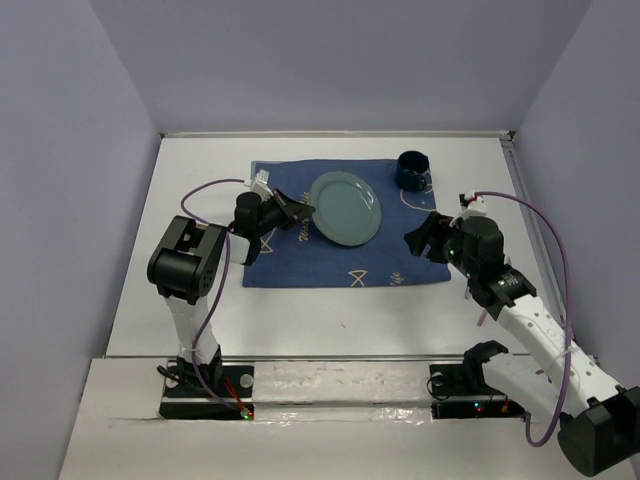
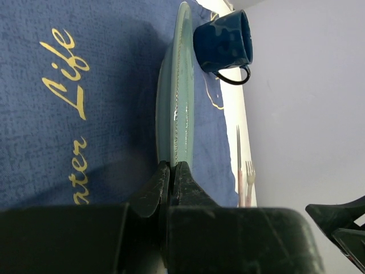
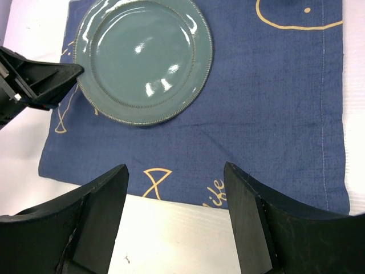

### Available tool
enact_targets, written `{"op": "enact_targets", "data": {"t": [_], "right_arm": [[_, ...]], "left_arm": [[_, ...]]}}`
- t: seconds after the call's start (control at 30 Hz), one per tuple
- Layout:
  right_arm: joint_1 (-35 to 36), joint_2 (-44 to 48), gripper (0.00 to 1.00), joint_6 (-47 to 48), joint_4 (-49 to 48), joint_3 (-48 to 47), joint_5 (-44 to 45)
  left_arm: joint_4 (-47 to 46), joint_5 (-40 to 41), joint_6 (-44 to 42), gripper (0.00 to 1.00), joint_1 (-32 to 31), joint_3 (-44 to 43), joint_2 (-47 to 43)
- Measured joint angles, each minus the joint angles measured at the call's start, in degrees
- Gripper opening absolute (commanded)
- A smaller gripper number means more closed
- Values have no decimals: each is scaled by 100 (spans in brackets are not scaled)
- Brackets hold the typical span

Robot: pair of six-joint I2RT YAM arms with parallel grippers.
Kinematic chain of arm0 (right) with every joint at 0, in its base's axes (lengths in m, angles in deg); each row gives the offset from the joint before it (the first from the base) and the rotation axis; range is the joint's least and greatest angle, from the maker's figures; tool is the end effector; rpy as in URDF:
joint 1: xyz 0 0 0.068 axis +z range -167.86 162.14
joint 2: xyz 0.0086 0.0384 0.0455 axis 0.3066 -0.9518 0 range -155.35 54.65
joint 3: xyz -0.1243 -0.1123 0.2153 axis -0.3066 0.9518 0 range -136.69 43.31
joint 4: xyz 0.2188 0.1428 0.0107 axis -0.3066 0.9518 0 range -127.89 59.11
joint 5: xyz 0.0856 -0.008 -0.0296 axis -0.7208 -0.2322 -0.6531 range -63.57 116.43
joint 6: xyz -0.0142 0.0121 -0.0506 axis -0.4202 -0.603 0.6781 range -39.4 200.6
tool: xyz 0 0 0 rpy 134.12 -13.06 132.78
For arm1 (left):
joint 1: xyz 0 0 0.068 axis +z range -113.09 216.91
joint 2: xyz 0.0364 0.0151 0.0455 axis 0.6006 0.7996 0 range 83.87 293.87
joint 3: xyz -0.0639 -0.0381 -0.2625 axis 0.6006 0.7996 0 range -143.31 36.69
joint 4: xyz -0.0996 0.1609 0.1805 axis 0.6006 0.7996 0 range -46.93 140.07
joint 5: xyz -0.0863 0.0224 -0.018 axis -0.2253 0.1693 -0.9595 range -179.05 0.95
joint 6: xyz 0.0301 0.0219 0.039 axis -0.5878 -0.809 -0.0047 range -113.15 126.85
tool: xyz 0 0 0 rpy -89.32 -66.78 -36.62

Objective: Set the dinner table for one person

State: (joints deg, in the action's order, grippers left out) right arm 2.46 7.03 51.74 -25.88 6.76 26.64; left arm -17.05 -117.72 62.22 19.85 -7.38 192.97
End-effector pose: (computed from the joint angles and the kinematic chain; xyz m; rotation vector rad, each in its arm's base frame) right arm 0.1828 0.0677 0.2774 0.1527 2.0101 0.5509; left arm 0.3480 -0.1246 0.1572 -0.1906 1.8269 -1.3386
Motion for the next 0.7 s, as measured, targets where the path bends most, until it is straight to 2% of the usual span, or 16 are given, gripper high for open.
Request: {"op": "enact_targets", "data": {"t": [0.03,0.17,0.2,0.27,0.33,0.47,0.57,0.7], "right_arm": [[0,0,73,-9,2,7,-39],[0,2,74,-11,-4,17,-85],[0,13,74,-22,-4,37,-85],[0,39,73,-42,2,81,-85],[0,50,72,-68,0,105,-81],[0,107,70,-98,0,105,24],[0,203,68,-120,4,105,195],[0,295,61,-223,44,105,455]], "left_arm": [[0,-2,-13,0,4,-11,9],[17,26,-138,40,20,-46,20],[15,39,-129,54,26,-46,20],[9,94,-175,65,33,-46,17],[87,212,-225,73,46,-44,0],[376,431,-345,80,68,-42,-68],[533,577,-428,99,72,-42,-192],[927,772,-608,99,72,-42,-573]]}}
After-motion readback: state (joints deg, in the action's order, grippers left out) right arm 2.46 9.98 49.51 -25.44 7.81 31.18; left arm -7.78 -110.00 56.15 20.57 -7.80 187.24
